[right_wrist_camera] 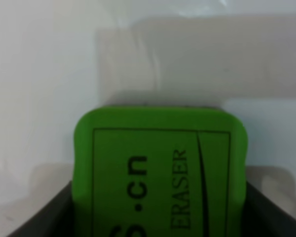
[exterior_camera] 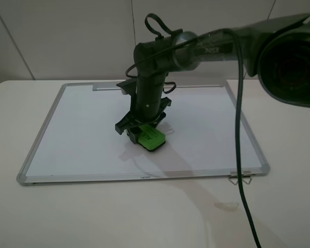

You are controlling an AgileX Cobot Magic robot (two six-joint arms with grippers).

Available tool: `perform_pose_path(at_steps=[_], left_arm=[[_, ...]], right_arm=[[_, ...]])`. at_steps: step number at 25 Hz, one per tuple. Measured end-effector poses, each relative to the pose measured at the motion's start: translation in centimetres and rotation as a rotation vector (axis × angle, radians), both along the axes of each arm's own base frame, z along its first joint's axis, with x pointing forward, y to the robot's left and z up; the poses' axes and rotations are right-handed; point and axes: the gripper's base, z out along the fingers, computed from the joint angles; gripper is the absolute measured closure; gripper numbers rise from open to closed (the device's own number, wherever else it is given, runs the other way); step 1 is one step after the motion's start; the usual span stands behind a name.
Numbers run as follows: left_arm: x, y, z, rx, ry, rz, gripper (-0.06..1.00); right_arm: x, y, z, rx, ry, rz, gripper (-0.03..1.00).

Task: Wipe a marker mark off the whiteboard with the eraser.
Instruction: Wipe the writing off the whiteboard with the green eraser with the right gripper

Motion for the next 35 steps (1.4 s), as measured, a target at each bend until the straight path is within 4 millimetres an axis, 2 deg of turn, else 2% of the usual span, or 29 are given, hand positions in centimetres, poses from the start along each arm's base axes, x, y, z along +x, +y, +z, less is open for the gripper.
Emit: perform_pose_path(at_steps=[7, 14, 17, 23, 25, 27, 32, 35], left_arm=[[0.0, 0.0, 0.0, 0.0, 0.0, 0.0, 0.26], [0.0, 0.0, 0.0, 0.0, 0.0, 0.0, 0.26], [0.0, 0.0, 0.0, 0.0, 0.0, 0.0, 0.26], [0.0, 0.0, 0.0, 0.0, 0.0, 0.0, 0.26], [0.0, 0.0, 0.0, 0.0, 0.0, 0.0, 0.26], [0.0, 0.0, 0.0, 0.0, 0.0, 0.0, 0.26], [0.0, 0.0, 0.0, 0.0, 0.0, 0.0, 0.26], [0.0, 0.0, 0.0, 0.0, 0.0, 0.0, 0.26]], right_arm=[[0.4, 0.2, -0.8, 0.067, -0.113, -0.004, 0.37], [0.1, -0.4, -1.8, 0.077, -0.199, 0.027, 0.37], [0.7, -1.0, -1.9, 0.082, -0.211, 0.011, 0.37], [3.9, -5.6, -1.9, 0.078, -0.228, -0.108, 0.37], [5.3, -8.3, -1.9, 0.07, -0.229, -0.172, 0.37], [5.7, -9.0, -1.9, 0.069, -0.23, -0.192, 0.37], [5.5, -8.6, -1.9, 0.081, -0.221, -0.196, 0.37], [4.4, -6.5, -1.9, 0.103, -0.208, -0.162, 0.37]])
